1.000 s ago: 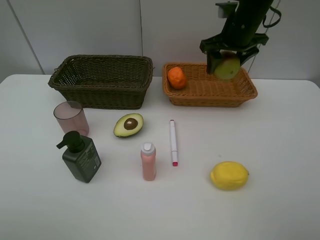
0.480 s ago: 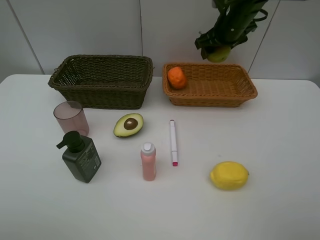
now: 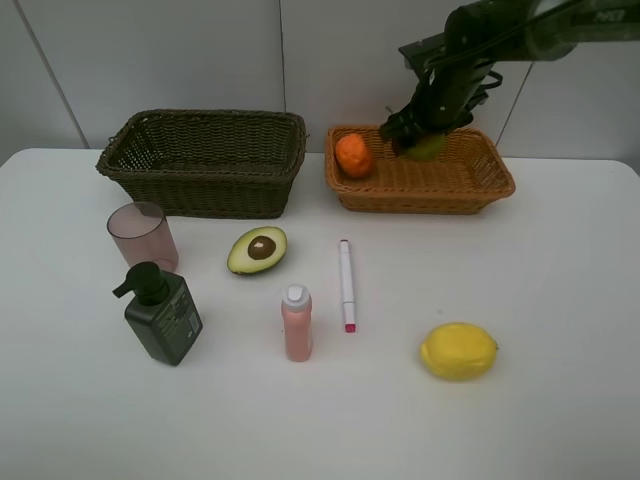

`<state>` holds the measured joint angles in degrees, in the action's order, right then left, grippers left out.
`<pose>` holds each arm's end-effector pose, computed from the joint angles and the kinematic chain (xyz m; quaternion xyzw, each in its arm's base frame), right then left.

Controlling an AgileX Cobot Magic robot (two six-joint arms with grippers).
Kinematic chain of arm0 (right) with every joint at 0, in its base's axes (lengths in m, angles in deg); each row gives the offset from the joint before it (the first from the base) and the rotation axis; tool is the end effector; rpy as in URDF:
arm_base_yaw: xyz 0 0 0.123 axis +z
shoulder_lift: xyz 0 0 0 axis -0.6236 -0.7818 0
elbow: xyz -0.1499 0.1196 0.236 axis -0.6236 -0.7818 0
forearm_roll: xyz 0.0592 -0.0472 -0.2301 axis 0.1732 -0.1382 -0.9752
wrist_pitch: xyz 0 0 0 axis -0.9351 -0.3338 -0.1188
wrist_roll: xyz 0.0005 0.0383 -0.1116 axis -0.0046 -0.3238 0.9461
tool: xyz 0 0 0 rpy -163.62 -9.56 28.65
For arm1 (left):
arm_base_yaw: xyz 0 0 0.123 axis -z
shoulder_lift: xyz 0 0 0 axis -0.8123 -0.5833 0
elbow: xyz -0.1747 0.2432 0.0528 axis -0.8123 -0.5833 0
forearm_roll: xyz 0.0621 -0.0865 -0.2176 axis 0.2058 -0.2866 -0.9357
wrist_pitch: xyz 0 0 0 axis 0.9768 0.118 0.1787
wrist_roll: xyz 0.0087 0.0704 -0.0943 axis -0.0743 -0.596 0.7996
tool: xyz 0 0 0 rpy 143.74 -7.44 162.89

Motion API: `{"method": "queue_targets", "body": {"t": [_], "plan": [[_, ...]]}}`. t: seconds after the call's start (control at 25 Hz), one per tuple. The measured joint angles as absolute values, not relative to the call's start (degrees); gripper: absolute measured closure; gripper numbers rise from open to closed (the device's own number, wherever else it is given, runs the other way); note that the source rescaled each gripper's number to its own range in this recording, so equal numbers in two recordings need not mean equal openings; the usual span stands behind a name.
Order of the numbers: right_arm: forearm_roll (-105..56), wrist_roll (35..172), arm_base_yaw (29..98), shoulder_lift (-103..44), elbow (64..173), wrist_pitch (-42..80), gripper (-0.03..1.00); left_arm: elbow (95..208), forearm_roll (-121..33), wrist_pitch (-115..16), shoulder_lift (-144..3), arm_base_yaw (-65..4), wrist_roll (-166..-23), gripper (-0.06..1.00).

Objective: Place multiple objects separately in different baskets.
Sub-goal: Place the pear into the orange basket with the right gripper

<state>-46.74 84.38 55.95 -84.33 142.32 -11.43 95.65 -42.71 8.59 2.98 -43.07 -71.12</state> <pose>0.4945 0.1351 0.1802 -0.2445 0.9274 -0.0704 0.2741 -0.0091 -0.0210 0.2359 0.1690 0.8571 -0.1085 0.4744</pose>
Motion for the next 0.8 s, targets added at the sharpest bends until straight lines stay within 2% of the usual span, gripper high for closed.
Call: {"method": "queue_targets", "body": {"t": [0.48, 0.6, 0.8], "plan": [[-46.68, 84.31, 55.95, -84.60, 142.32, -11.09, 0.28, 95.65, -42.71, 8.59, 2.98, -43.07, -71.12, -0.06], [-46.74, 83.49, 55.95, -84.60, 142.32, -11.16, 0.06, 95.65, -42.71, 8.59, 2.98, -43.07, -71.12, -0.06], [-46.74, 83.24, 55.95, -84.60, 142.32, -11.92, -0.02, 95.65, -42.71, 8.59, 2.98, -43.07, -71.12, -0.06]]}}
